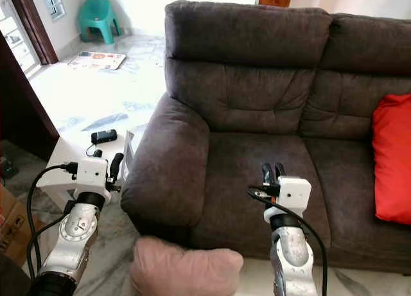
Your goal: Move the pillow to the sofa from floor
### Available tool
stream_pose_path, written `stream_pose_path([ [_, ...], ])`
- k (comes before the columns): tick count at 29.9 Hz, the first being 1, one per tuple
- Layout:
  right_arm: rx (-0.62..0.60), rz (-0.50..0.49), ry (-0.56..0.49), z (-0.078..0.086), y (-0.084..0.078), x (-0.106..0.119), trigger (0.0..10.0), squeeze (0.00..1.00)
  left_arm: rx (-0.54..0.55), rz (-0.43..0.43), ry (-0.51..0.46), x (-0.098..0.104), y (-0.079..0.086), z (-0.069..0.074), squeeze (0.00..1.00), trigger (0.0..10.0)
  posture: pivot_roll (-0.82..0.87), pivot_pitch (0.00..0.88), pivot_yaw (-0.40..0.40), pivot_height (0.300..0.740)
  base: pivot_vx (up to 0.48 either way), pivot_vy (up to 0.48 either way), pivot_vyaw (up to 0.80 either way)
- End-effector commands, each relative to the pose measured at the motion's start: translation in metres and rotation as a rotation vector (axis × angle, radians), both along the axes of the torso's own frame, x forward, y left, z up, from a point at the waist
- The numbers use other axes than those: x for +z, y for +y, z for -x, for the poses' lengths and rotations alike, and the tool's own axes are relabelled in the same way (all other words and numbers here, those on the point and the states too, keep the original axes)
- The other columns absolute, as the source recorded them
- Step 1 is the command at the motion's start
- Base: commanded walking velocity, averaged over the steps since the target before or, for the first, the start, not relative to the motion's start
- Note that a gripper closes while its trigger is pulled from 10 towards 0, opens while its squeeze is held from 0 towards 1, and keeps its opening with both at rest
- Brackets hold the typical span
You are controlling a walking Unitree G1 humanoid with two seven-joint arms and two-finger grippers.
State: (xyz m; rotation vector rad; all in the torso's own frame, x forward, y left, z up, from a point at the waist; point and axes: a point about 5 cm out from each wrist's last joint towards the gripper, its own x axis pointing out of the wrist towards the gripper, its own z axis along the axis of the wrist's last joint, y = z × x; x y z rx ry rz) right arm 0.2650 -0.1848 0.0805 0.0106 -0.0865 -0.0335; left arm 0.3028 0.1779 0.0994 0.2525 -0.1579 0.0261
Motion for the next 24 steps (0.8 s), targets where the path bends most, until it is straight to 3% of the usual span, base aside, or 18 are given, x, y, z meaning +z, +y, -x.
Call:
stream_pose_path([
  [1,0.006,0.0,-0.014,-0.0015,-0.0004,0.0053,10.0,0.0,0.002,0.001,-0.008,0.0016,-0.0016,-0.0004,0.0,10.0,0.03,0.0,-0.052,0.649,0.0,0.0,0.0],
  [24,0.069,0.014,-0.014,-0.0012,0.0051,0.0096,10.0,0.0,0.013,0.004,-0.014,0.0046,-0.0034,-0.0014,0.0,10.0,0.03,0.0,-0.066,0.649,0.0,0.0,0.0],
])
